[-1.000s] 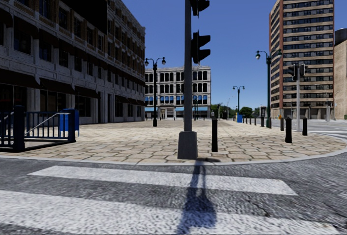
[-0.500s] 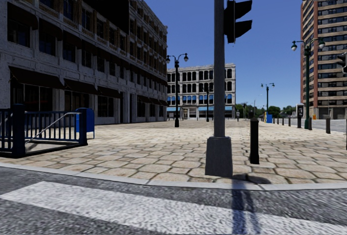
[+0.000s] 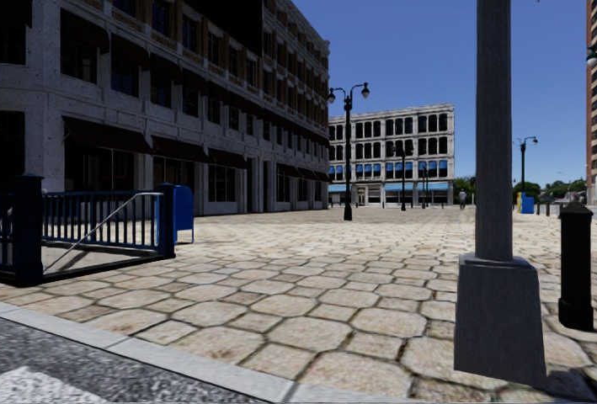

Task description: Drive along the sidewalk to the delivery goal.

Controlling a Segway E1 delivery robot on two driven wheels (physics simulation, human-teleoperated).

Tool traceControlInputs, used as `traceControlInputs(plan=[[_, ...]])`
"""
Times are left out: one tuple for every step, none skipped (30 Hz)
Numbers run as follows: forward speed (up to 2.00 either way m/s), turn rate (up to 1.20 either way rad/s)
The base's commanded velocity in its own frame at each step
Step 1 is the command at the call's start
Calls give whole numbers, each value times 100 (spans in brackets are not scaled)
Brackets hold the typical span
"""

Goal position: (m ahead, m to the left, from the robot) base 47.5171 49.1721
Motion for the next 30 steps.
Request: traceControlInputs(plan=[[192,0],[192,0],[192,0],[192,0],[192,0],[192,0],[192,0],[192,0],[192,0],[192,0],[192,0],[192,0],[192,0],[192,0],[192,0],[192,0],[192,0],[192,0],[192,0],[192,0],[192,0],[192,0],[192,0],[192,0],[192,0],[192,0],[192,0],[192,0],[192,0],[192,0]])
